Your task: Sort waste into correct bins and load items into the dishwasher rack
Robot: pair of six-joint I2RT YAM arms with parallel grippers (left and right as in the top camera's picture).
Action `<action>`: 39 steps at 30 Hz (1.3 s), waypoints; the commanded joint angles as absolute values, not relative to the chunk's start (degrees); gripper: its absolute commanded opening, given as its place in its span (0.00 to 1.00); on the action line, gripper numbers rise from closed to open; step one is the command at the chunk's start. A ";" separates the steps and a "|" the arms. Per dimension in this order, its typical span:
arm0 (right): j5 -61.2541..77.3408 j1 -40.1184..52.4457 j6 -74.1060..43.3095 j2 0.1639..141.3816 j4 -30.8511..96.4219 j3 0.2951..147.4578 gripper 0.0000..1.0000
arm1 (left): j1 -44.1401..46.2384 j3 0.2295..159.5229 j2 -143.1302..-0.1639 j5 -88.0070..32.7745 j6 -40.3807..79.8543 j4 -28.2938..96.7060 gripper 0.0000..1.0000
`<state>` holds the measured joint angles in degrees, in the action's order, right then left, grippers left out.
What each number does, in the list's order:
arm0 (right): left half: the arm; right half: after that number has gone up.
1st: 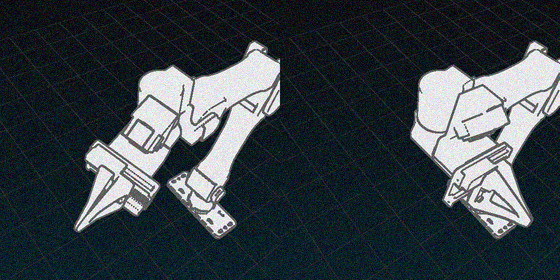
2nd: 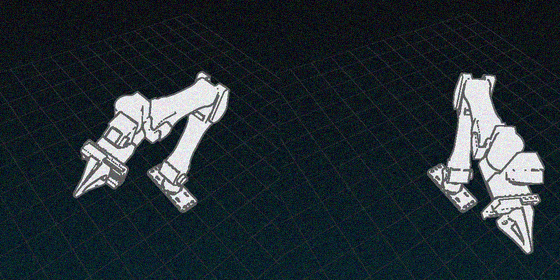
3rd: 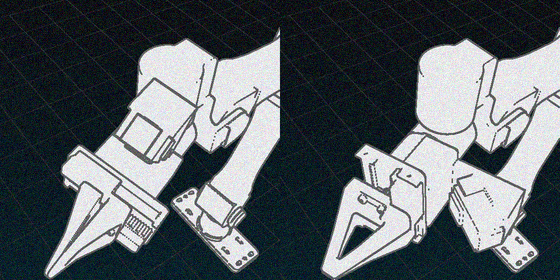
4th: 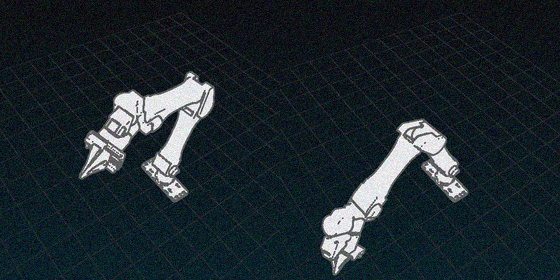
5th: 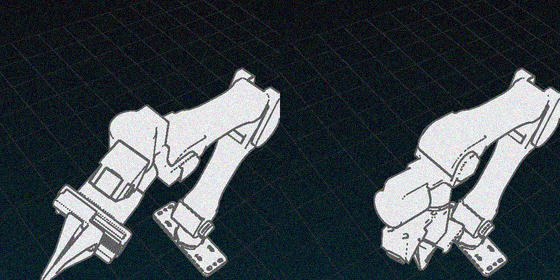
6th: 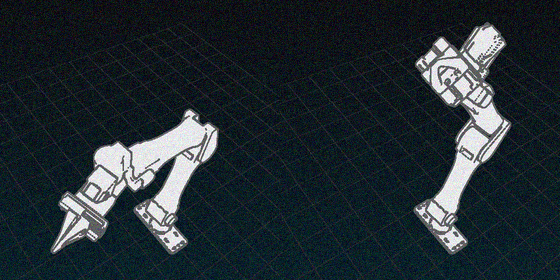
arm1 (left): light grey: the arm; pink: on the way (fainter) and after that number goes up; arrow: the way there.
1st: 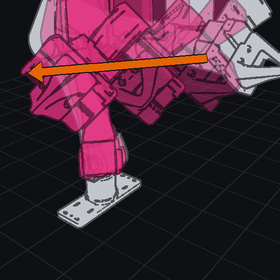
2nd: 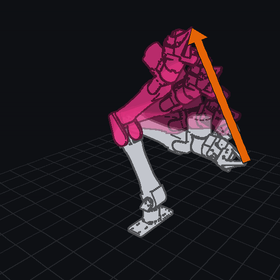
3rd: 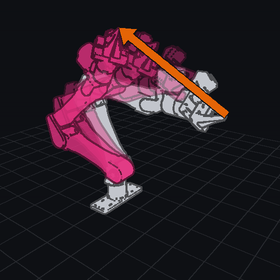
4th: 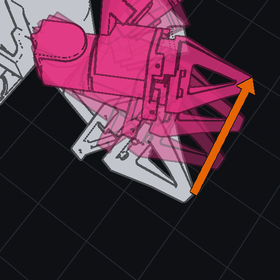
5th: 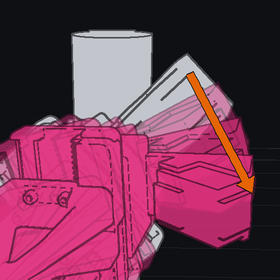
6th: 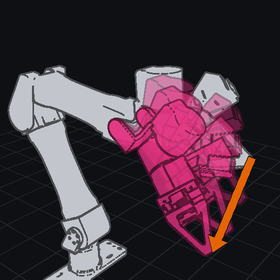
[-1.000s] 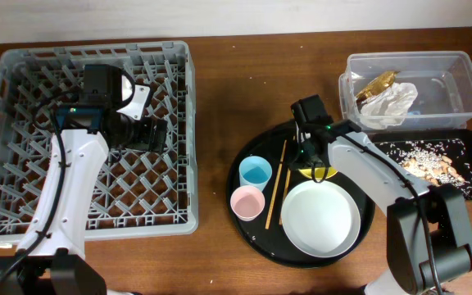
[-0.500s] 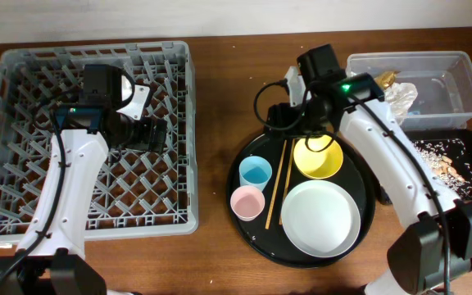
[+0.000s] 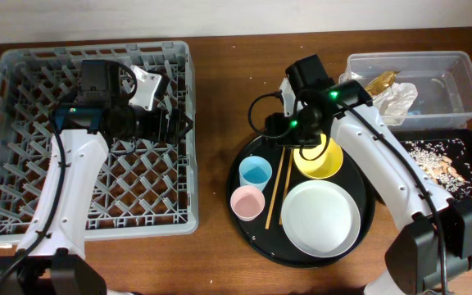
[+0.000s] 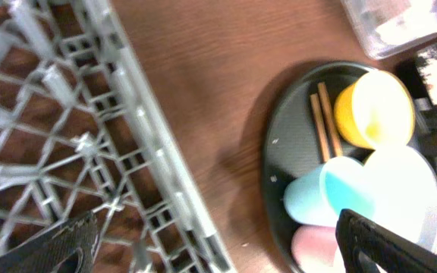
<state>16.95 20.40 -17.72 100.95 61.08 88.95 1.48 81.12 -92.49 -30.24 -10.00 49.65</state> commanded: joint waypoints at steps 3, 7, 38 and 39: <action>15.81 20.62 -20.47 100.77 62.35 87.70 0.55 | 1.04 83.48 -92.66 -36.25 -2.72 49.28 0.95; 16.08 20.62 -23.07 100.77 57.41 82.21 0.44 | -0.58 86.59 -92.66 -35.57 -1.45 48.38 0.92; 18.85 20.60 -23.22 100.77 54.61 79.68 0.49 | 16.14 86.30 -101.54 -29.45 1.76 47.64 0.91; 18.87 20.60 -23.22 100.77 54.61 79.68 0.49 | 16.80 86.30 -101.56 -29.43 1.78 47.94 0.89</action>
